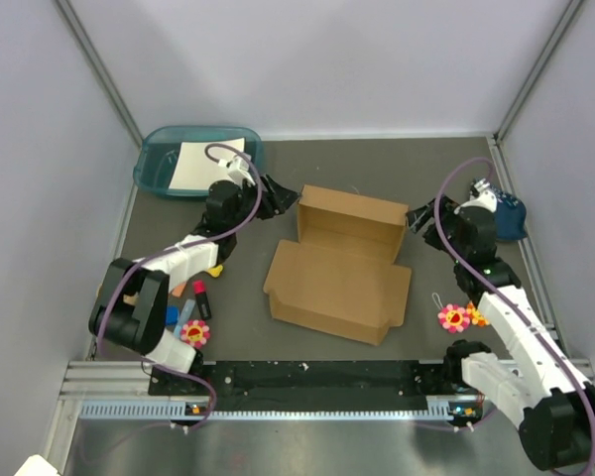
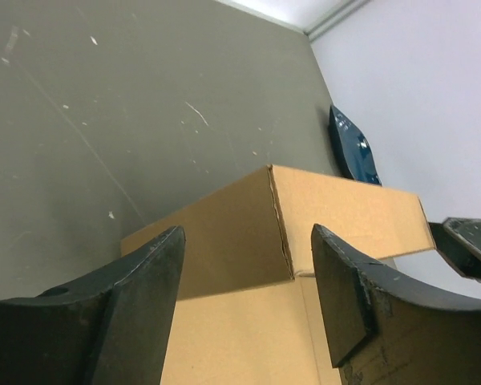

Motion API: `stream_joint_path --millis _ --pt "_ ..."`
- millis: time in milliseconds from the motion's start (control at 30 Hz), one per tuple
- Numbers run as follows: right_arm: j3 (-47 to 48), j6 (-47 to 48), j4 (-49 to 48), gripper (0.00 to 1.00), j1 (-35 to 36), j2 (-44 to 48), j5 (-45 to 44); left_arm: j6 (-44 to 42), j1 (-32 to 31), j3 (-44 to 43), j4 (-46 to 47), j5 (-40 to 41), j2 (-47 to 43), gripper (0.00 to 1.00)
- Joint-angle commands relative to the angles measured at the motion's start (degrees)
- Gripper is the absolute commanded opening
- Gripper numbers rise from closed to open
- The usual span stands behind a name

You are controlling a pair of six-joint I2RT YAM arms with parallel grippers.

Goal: Fold the paper box

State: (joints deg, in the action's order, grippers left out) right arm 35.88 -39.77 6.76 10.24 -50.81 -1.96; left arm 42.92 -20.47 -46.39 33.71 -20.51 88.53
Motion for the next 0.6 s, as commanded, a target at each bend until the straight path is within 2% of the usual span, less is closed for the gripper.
stream_joint_path --millis 0,133,233,267,300,367,400,433,467,500,567 --pt "7.52 4.96 6.5 0.75 -0.66 3.34 -3.32 -3.45 2.27 -3.44 -6.64 2.23 -6.17 0.71" --pt "14.64 11.19 10.81 0.76 1.26 3.61 -4.71 -3.54 3.86 -3.09 -9.8 5.3 -10.21 0.73" --pt "23.42 20.58 15.46 0.76 11.78 -0.86 -9.54 -2.58 3.86 -0.82 -10.77 7.67 -14.25 0.73" --pt "26.06 26.79 18.52 0.76 19.22 -2.7 -15.04 -2.23 3.86 -0.02 -11.38 9.16 -16.87 0.72" --pt "31.39 30.24 20.46 0.76 23.73 -8.03 -18.4 -1.87 3.77 0.68 -12.87 10.13 -18.21 0.72" --pt "35.91 39.83 23.98 0.76 30.86 -13.94 -29.56 -1.78 3.68 2.27 -18.56 13.46 -22.58 0.71" --pt "38.63 44.38 24.0 0.76 37.24 -16.49 -33.86 -1.96 3.59 3.66 -20.16 14.35 -24.18 0.71" --pt "39.26 51.39 23.74 0.76 39.66 -21.13 -40.6 -2.13 3.51 4.46 -21.31 15.14 -27.59 0.7" --pt "39.36 54.94 22.25 0.76 42.29 -22.48 -43.45 -2.4 3.42 5.51 -22.37 16.28 -29.36 0.7" --pt "37.01 58.19 16.32 0.76 45.89 -22.93 -45.4 -3.01 3.42 7.61 -23.68 16.82 -31.21 0.7" --pt "36.81 63.83 15.21 0.76 48.81 -25.47 -47.95 -4.5 3.42 9.38 -25.44 18.31 -36.48 0.71"
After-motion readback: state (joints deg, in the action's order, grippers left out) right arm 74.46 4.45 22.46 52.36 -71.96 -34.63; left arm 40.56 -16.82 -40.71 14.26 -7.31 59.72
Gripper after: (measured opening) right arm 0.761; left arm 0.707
